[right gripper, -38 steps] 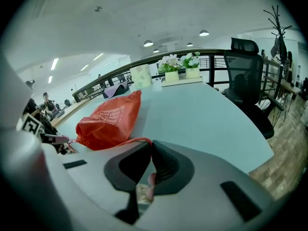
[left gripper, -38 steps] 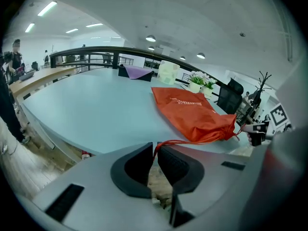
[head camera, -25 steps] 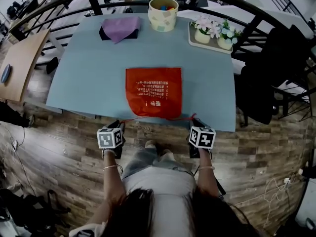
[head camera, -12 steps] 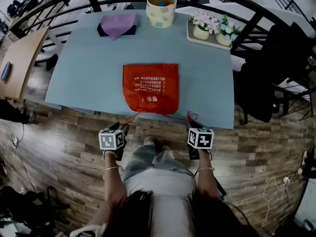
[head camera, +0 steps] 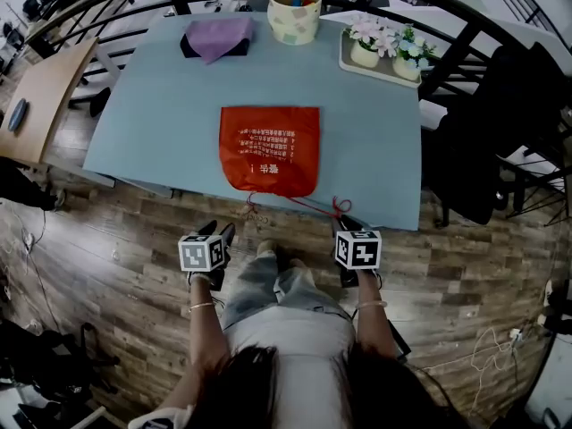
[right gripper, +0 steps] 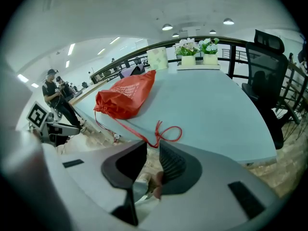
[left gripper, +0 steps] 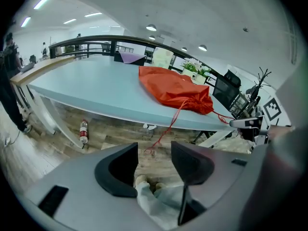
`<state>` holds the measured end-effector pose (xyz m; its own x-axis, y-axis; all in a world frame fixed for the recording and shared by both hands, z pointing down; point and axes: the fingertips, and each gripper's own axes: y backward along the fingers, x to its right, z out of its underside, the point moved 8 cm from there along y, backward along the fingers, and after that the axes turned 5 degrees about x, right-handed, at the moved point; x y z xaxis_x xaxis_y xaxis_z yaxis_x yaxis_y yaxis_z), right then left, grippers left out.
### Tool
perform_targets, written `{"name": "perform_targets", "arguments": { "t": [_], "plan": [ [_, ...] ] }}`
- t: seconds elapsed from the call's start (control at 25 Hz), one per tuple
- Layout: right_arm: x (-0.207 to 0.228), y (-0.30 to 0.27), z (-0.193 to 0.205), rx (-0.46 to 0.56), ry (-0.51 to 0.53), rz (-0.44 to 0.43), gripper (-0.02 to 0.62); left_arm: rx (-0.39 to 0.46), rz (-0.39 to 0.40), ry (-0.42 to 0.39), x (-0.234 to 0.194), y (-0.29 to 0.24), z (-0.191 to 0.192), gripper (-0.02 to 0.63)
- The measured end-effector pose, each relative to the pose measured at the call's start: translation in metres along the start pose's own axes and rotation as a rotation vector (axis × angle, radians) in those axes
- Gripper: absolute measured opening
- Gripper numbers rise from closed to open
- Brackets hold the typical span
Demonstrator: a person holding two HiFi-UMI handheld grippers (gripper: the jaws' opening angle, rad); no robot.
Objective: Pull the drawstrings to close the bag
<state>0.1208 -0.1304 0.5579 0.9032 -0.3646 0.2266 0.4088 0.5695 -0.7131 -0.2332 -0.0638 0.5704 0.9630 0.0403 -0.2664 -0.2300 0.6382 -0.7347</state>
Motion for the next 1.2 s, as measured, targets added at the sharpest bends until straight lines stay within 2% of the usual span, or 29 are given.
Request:
{"name": "perform_targets", "arguments": {
  "t": [0.32,0.64,0.92,1.2],
  "plan": [
    [0.001,0.006,0.005,-0.007,0.045,-0.073,0.091,0.047,-0.042,0.035,0.019,0.016,0.013,0.207],
    [-0.003,0.009,0.010,0.000,0.058,-0.118,0.102,0.084,-0.047,0.009,0.032,0.023,0.008,0.207],
    [-0.003,0.014,0.004,0.037,0.063,-0.094,0.107,0.137,-0.022,-0.030,0.040,0.026,-0.008,0.202],
    [-0.018,0.025,0.008,0.068,0.063,-0.065,0.110,0.203,-0.015,-0.077,0.038,0.040,-0.011,0.143]
  ]
}}
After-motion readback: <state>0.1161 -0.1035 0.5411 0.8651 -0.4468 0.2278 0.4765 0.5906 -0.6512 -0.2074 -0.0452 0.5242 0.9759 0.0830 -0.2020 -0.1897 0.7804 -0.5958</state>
